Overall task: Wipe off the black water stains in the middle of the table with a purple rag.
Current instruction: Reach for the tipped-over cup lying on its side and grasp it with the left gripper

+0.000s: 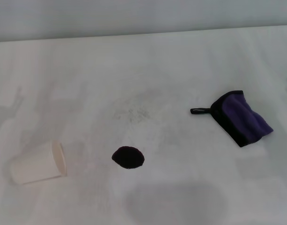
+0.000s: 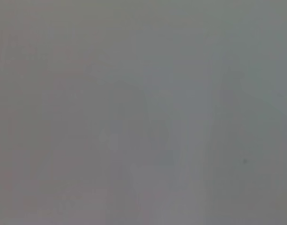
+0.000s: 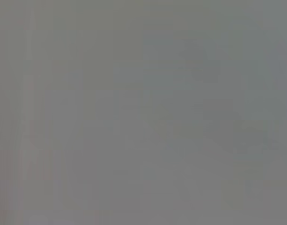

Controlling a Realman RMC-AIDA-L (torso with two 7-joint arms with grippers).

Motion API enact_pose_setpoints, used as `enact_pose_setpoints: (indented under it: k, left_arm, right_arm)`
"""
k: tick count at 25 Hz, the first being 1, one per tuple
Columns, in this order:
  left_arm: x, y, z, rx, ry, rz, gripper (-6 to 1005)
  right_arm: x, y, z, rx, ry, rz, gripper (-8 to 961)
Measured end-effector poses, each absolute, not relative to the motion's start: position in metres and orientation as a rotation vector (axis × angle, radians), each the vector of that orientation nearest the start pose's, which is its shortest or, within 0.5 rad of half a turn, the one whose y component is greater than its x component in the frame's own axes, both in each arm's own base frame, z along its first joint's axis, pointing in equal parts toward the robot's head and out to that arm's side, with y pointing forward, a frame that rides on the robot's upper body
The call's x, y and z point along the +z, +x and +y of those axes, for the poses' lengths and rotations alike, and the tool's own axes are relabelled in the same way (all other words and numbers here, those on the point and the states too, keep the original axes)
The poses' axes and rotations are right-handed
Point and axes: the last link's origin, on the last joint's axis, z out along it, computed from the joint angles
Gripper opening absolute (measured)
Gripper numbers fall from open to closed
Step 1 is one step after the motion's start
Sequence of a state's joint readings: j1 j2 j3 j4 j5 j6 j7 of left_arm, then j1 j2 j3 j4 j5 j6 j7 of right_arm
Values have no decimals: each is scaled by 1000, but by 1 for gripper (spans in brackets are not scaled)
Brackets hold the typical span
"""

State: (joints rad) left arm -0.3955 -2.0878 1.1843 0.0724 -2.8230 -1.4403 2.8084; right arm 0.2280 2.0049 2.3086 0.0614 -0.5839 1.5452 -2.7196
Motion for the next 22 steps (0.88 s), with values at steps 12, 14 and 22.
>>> enact_pose_setpoints:
  k: [12, 14, 22]
  left_arm:
    - [18, -331, 301, -883, -1561, -426, 877]
    - [18, -331, 300, -884, -1562, -424, 877]
    - [19, -331, 293, -908, -1567, -414, 877]
  right_arm:
    - [74, 385, 247, 821, -1409, 447, 875]
    - [73, 385, 247, 822, -1412, 447, 875]
    - [72, 385, 249, 821, -1417, 454, 875]
